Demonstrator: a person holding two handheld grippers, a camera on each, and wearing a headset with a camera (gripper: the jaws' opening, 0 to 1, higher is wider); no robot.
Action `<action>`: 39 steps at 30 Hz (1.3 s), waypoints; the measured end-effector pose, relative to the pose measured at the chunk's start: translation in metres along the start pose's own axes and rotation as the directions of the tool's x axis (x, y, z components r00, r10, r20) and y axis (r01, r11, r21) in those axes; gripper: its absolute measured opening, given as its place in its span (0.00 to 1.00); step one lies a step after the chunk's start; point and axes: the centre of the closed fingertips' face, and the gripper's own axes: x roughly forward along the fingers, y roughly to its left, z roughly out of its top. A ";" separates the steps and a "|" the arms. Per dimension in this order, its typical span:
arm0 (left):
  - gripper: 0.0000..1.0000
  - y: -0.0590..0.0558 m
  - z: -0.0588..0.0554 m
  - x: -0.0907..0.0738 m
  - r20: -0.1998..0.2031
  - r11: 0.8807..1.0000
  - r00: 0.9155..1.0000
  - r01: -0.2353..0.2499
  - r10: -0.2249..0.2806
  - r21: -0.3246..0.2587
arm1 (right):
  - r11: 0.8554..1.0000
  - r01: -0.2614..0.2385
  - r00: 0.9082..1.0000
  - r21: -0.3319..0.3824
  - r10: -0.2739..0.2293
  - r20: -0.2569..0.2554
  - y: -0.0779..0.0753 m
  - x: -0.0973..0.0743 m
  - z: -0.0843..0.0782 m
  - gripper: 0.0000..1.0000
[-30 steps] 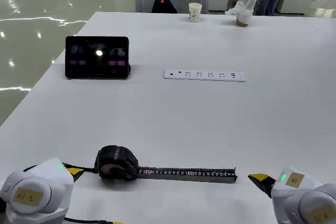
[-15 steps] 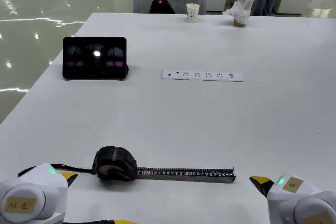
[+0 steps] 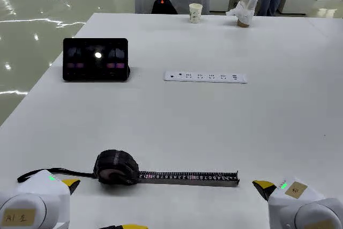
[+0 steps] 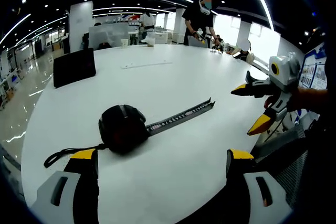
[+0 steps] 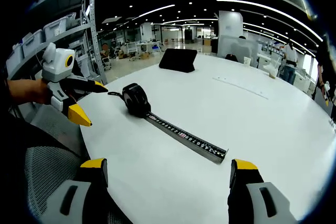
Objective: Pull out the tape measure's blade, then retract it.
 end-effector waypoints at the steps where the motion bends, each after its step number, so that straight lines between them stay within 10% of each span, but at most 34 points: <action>1: 0.99 0.000 0.000 0.000 -0.002 1.000 1.000 -0.004 0.004 0.002 | 1.000 0.001 1.000 0.002 -0.001 0.003 0.000 0.000 0.001 0.97; 39: 0.99 -0.001 0.002 -0.001 0.006 0.997 0.998 -0.063 0.063 -0.035 | 0.999 0.007 1.000 0.053 -0.008 0.012 0.016 0.000 0.007 0.97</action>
